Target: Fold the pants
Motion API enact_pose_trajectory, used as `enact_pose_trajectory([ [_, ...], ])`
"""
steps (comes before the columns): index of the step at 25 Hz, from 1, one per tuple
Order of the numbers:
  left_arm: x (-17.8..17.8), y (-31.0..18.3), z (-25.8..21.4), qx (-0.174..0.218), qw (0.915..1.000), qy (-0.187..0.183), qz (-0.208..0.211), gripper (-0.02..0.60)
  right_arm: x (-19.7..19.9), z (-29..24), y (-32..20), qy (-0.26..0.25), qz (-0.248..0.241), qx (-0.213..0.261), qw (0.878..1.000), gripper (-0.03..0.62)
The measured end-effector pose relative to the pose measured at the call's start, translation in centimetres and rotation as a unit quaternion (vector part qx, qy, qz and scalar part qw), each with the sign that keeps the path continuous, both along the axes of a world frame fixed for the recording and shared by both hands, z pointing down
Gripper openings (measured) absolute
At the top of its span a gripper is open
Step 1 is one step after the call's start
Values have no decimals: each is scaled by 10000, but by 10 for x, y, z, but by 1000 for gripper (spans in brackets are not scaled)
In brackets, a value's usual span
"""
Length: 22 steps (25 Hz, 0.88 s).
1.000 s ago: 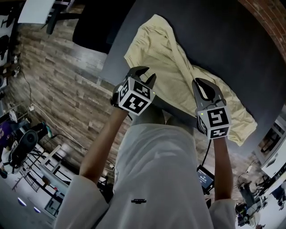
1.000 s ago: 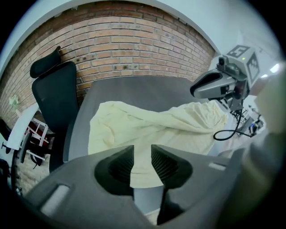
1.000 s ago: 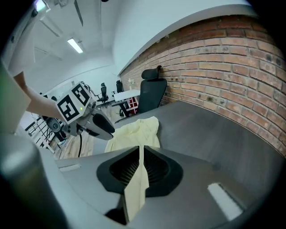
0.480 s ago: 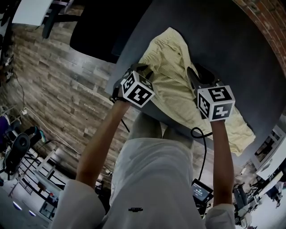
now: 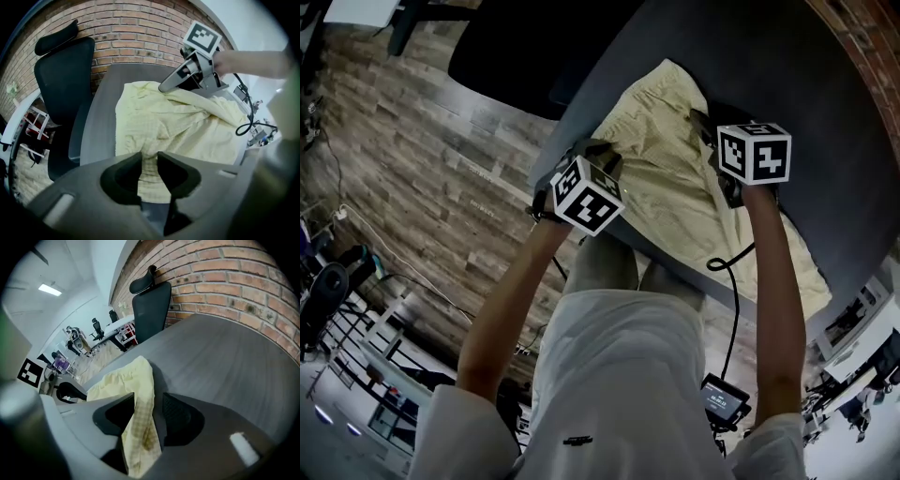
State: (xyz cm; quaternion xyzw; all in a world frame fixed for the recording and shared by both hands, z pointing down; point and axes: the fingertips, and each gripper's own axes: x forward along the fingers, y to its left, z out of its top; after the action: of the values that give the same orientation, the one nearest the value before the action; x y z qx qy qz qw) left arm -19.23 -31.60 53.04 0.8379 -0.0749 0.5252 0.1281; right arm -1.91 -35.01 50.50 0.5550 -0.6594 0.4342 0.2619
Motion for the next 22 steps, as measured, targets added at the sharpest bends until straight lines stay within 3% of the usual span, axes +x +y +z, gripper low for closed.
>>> enact_pose_trajectory([
  [1,1,-1,-1,-11,10000,25,-32,112,-1,2,-2,3,-32,-23,10000,172],
  [3,2,-1,-1,-9,10000,40,-51,112,-4,-4,-4,131,-111,67,9998,27],
  [4,2,-1,-2,1,10000,49,-63,112,-7,-10,-4,180,-155,158,9996,17],
  [8,-2,0,-10,61,9998,165,-112,114,-29,-44,0,223,-340,607,9973,15],
  [11,-9,5,-22,-37,9996,257,-86,176,-49,-69,7,312,-492,903,9942,17],
  [15,-24,4,-39,10,9990,357,-257,178,-82,-93,23,498,-848,1209,9878,17],
  [22,-46,9,-55,56,9964,518,-665,178,-141,-102,47,610,-1383,1343,9793,17],
])
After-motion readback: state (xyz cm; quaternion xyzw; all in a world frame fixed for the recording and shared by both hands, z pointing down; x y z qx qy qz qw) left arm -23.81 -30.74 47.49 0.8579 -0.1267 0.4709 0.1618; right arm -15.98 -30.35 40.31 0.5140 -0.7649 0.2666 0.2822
